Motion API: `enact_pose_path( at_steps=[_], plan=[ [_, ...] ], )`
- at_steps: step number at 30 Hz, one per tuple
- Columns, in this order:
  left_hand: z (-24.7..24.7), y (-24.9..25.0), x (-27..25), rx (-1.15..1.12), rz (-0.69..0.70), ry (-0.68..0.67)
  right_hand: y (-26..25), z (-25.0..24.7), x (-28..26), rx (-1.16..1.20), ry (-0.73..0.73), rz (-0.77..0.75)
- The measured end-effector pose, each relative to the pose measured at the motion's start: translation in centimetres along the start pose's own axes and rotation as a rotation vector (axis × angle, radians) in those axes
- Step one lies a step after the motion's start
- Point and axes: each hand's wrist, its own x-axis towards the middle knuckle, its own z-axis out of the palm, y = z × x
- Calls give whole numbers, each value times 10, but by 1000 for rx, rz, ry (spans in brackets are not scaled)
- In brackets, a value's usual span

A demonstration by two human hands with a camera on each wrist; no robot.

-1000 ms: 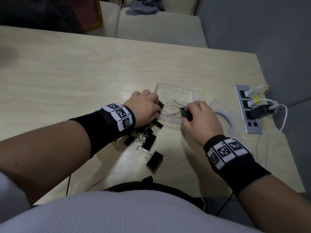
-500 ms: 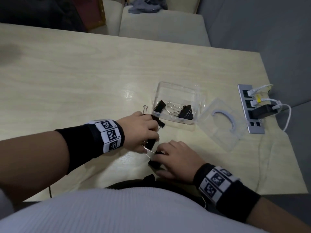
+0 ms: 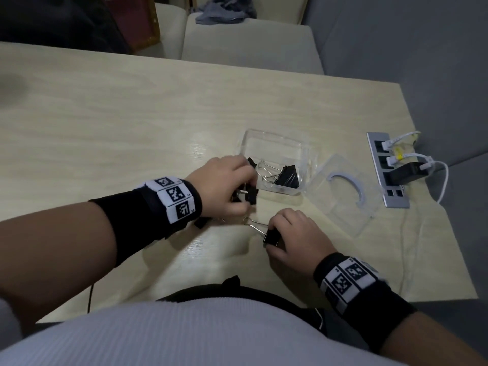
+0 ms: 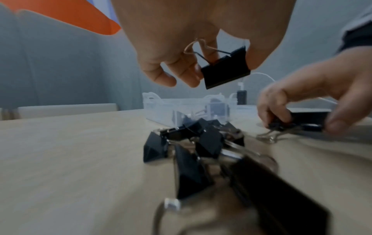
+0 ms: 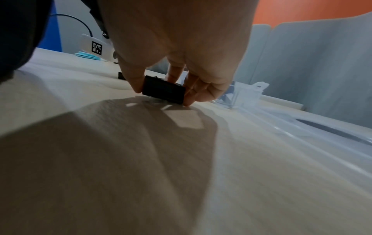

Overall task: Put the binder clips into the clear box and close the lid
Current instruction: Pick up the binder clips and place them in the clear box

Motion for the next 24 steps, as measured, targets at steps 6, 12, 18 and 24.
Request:
enact_pose_path(
  at_steps=[6, 12, 18, 24],
  plan=[
    [-7, -8, 35, 55, -223, 79, 16, -6, -2, 126, 73, 14],
    [-1, -16, 47, 84, -243, 13, 21, -20, -2, 250, 257, -69],
    [0, -17, 51, 129, -269, -29, 29, -27, 2, 289, 439, -10],
    [-2, -16, 48, 157, -264, -14, 32, -38, 12, 351, 519, 161]
  ],
)
